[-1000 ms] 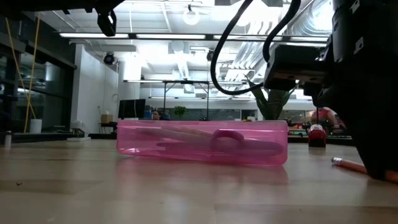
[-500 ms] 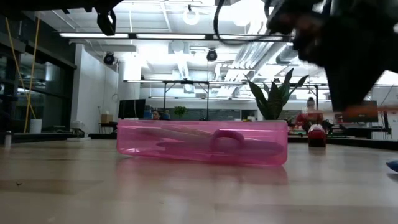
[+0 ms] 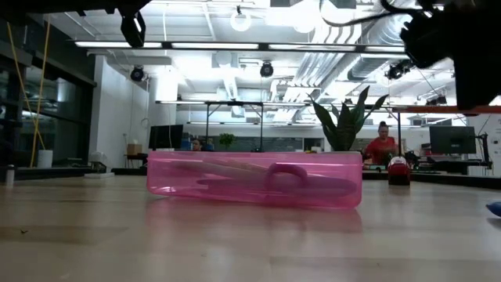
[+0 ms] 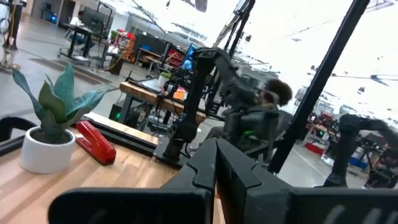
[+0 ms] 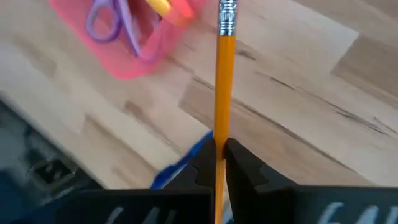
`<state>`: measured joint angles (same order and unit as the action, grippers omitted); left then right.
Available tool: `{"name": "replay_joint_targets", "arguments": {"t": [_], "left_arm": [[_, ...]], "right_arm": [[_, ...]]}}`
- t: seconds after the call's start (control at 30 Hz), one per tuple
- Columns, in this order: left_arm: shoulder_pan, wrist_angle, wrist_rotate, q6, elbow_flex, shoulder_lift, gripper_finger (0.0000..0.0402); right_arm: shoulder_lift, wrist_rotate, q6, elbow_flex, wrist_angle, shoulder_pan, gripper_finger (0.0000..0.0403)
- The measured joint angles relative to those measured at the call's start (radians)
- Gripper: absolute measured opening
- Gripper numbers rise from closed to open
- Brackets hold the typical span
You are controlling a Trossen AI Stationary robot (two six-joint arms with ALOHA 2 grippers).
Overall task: Pick & place school supplies into a supply box
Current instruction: Put the bottom orange pencil into the pink supply box
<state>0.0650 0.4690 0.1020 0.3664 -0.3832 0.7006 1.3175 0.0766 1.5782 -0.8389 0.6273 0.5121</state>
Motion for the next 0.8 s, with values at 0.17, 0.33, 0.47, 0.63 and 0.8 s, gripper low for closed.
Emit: {"name": "replay_joint_targets", "arguments": {"t": [0.17,0.33,0.47,0.63,0.8], "left_arm": [[0.0,0.0,0.017,0.022,0.0,0.002,0.0],[0.0,-0.003,0.047,0.069,0.0,0.015,0.0],[0.0,-0.01,0.068,0.112,0.0,0.035,0.0],[0.0,-0.009,0.068,0.132,0.0,0.07,0.0],[0.0,-0.041,0.036,0.088,-0.038,0.092,0.0]], "right_arm": [[-0.237,0.062,-0.197,0.29,-0.369,-0.017,0.0],[-0.376,0.133,-0.474,0.441,-0.601,-0.107,0.0],[-0.402,0.114,-0.725,0.457,-0.698,-0.217,0.0],[-0.402,0.061,-0.955,0.447,-0.899,-0.34,0.0],[-0.402,0.033,-1.087,0.434,-1.05,-0.402,0.0]]}}
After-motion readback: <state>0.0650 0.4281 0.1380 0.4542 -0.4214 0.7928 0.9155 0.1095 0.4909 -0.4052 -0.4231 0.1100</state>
